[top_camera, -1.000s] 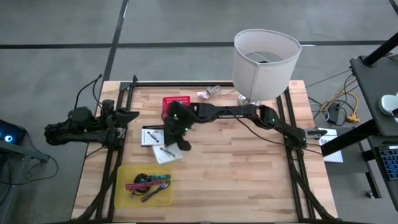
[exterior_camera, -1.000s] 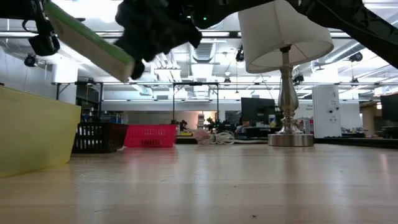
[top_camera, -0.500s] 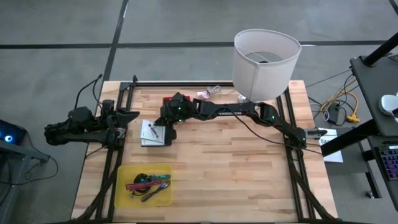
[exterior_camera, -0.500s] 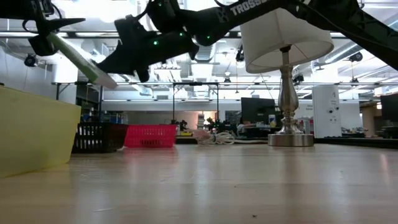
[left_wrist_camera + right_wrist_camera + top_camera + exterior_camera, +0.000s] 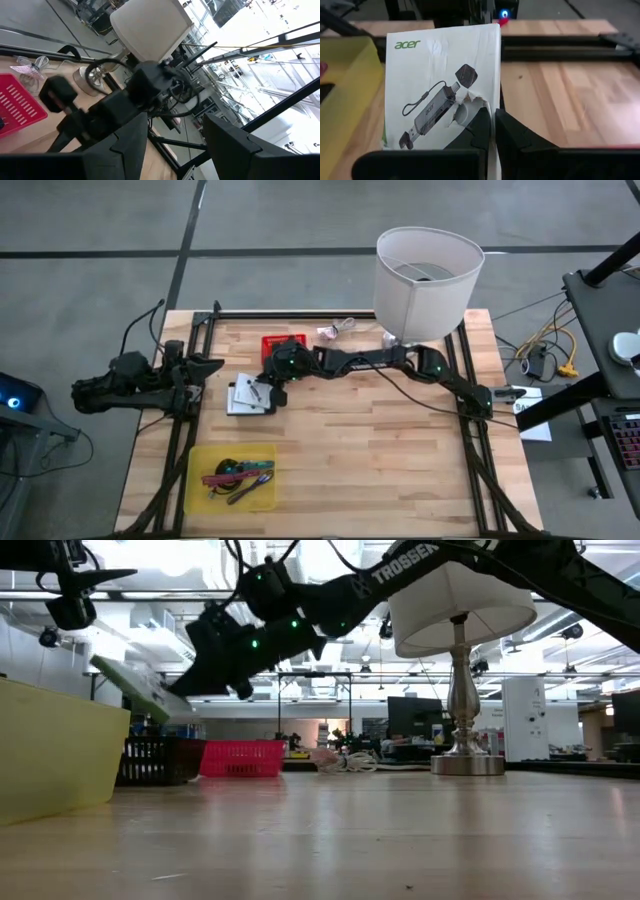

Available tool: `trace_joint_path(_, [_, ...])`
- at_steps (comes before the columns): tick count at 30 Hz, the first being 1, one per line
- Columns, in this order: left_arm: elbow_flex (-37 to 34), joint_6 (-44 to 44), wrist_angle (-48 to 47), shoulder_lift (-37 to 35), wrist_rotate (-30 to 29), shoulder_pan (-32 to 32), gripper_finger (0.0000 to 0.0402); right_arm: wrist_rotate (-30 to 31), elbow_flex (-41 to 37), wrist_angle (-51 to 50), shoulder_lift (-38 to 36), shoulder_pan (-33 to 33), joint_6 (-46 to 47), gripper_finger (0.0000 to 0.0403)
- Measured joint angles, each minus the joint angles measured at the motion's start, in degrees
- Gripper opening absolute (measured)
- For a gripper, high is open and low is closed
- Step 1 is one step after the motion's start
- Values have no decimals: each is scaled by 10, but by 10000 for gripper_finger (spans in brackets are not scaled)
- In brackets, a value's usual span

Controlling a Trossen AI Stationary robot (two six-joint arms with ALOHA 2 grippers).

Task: Pick and place items into bin
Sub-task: Put the card reader box into the black bin

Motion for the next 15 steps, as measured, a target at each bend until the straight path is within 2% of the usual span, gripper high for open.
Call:
trace_joint_path(9, [0, 0, 0, 0, 0, 0, 176, -2, -13, 8, 2, 0, -9, 10])
trace_joint_path(15, [0, 0, 0, 0, 0, 0, 176, -6, -11, 9, 2, 1, -13, 48])
